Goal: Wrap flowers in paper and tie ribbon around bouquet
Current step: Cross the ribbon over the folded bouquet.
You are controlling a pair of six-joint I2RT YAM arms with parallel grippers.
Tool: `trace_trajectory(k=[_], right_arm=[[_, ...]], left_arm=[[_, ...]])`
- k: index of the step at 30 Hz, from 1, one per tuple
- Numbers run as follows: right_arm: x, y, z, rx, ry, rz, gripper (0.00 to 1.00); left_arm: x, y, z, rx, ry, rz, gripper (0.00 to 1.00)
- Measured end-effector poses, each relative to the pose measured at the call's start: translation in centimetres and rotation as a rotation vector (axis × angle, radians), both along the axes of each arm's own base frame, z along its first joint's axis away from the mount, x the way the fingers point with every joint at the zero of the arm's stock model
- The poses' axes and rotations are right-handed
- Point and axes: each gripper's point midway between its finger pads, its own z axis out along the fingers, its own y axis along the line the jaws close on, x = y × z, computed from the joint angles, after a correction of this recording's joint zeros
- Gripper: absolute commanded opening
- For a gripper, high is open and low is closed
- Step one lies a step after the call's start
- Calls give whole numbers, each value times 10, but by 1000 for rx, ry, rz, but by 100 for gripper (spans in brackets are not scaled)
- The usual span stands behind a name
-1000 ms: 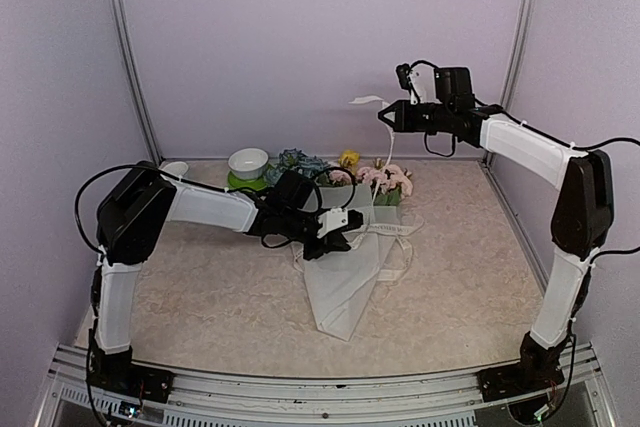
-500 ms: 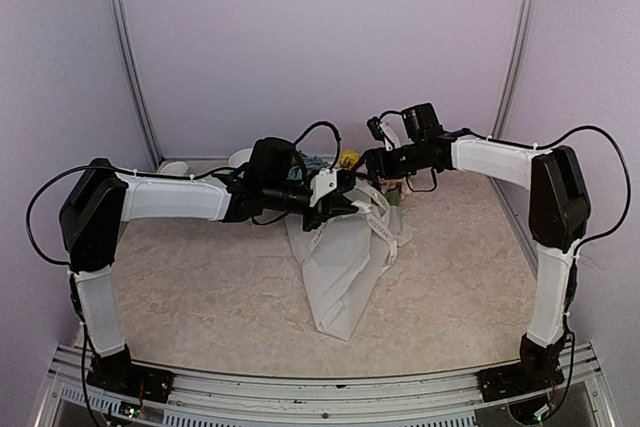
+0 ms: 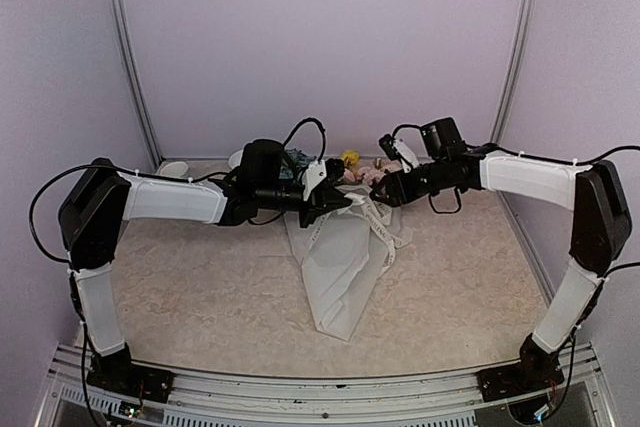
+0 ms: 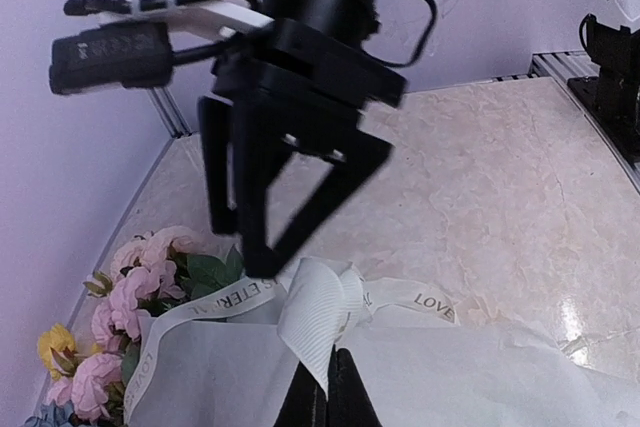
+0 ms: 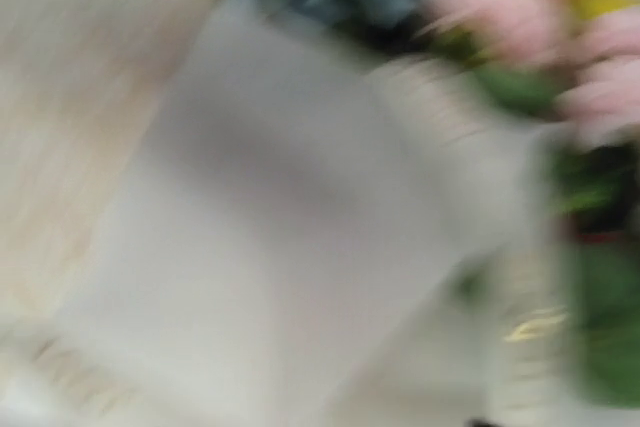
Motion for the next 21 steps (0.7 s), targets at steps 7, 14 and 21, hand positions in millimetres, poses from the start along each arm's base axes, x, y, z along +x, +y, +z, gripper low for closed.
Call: trace_trajectory(k=[7, 14, 21], right_arm=[[-67, 38, -24, -5, -55, 149, 28], [-55, 19, -13, 10, -138, 34, 29], [-74, 26, 1, 84, -150, 111, 32]], left_arm=[[3, -2, 10, -48, 21, 16, 0], [3, -2, 12, -64, 43, 24, 0], [4, -2, 16, -84, 48, 28, 0]])
